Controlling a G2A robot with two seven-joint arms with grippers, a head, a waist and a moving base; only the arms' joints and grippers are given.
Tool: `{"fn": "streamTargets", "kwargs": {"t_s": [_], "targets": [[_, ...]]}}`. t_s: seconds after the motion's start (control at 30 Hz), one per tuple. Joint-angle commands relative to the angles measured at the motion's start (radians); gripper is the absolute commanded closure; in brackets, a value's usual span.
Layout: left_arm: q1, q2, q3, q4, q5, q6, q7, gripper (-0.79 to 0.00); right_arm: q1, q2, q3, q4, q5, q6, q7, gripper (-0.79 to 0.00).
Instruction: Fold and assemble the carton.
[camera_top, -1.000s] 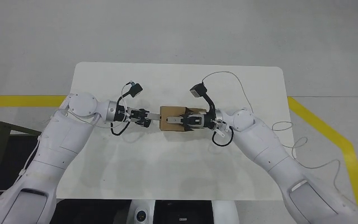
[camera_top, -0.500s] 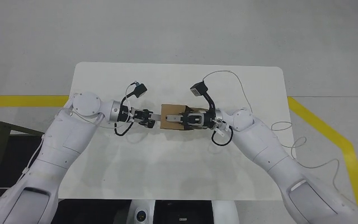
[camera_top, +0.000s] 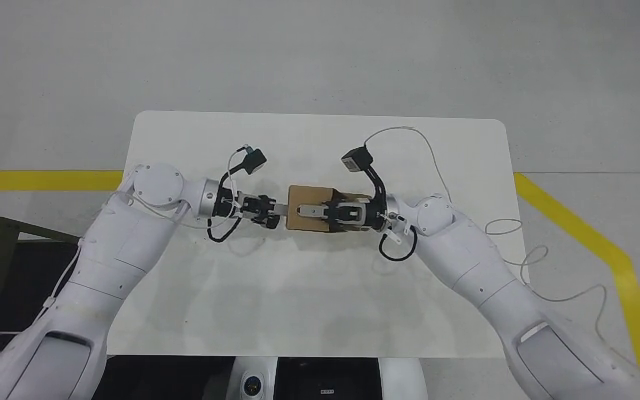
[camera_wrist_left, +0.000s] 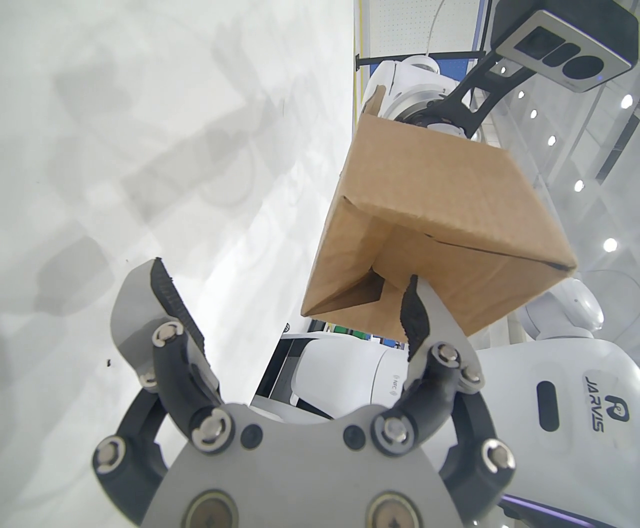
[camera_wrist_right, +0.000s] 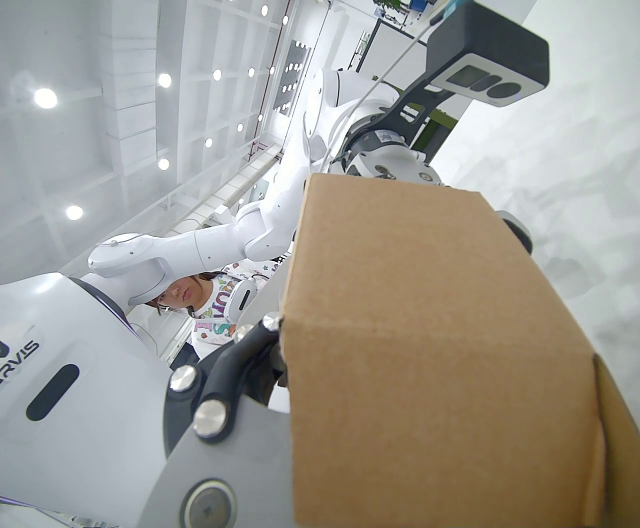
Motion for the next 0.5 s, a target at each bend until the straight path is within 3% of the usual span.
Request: {"fn": "streamTargets", "kwargs": {"t_s": [0.0,0.47], "targets": [[-0.001,0.000,0.000,0.005,0.000,0.000,-0.002,-0.785,0.000,0.001,0.000,0.001,0.000,-0.001,-0.001,0.000],[-0.003,-0.003,-0.002,0.028,-0.004,-0.002,0.004,-0.785,0.000,0.003,0.001,0.003,-0.001,-0.004,-0.004,0.000]]}}
